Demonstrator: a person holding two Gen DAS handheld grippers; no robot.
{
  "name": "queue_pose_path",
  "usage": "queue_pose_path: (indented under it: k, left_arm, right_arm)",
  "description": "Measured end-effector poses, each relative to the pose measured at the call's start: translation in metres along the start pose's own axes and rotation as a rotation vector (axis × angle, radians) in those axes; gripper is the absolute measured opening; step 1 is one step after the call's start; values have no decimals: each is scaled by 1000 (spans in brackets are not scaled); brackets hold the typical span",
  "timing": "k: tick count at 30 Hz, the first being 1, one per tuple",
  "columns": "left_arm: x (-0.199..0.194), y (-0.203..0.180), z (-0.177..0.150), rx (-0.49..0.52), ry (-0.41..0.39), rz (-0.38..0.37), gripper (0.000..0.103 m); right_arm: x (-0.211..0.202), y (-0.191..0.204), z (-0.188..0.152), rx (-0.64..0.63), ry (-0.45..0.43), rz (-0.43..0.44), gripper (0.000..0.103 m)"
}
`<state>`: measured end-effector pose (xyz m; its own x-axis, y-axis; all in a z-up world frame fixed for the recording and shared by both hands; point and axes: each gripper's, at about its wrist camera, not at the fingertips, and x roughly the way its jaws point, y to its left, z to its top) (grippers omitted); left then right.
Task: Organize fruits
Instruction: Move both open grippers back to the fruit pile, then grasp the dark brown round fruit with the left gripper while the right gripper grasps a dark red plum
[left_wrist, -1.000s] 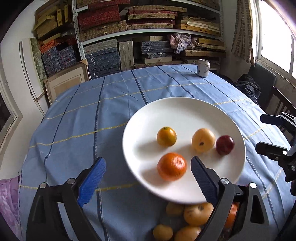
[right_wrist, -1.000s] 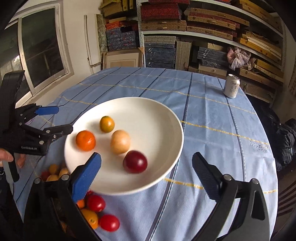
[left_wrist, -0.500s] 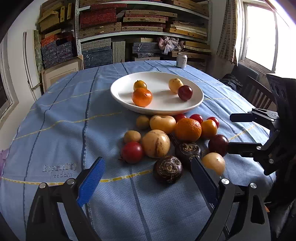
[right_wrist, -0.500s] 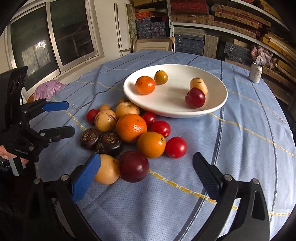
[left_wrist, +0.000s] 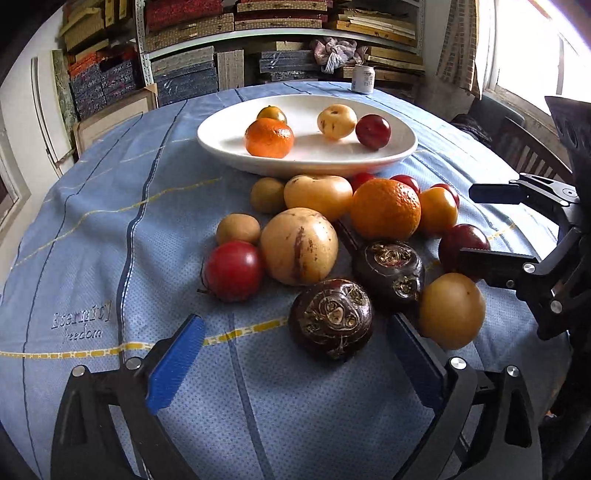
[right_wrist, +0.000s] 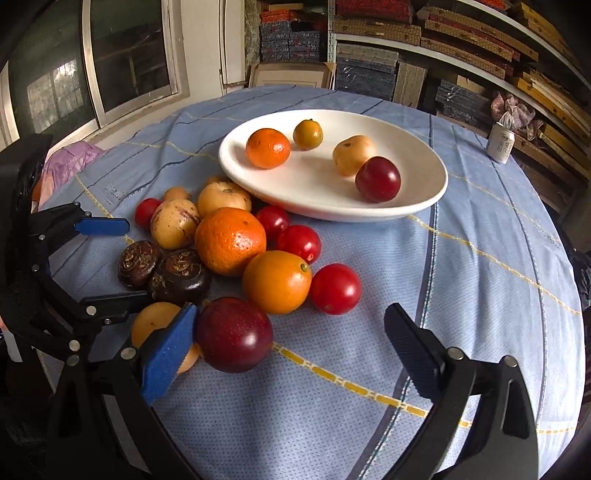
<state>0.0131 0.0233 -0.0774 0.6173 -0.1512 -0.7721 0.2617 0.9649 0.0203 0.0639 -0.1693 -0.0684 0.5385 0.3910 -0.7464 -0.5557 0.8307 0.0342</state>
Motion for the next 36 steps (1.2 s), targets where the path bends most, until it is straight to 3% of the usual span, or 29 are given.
queue_pose_path:
  k: [4,11,15,20,24,26,32,36]
  left_arm:
    - [1,0,1,-24,6,17,100]
    - [-1,-5,-1,-46,-1,29,98]
    - [-4,-8,-3,-34,-13,21,95]
    - [-8,-16,-4,-3,-29,-9,75]
    - [-7,-16,-4,8,-36,-26,73]
    - [-7,-17,-5,12,-43,-30,68]
    - [-10,-19,-5,23,-44,-46,44]
    - [-10,-14,-6,-12,-51,-55,43]
  right_arm:
    - [11,-1,0,22,57,15,98]
    - [11,-1,0,53,53,-14,97]
    - [8,1,-2,75,51,25,79]
    - [5,6,-3,95,54,47,60]
    - [3,12,-3,102,48,61,46]
    - [4,11,-4,116,58,77,39]
    - [-2,8,-10,152,46,61,39]
    - [-6,3,-14,158,39,53,39]
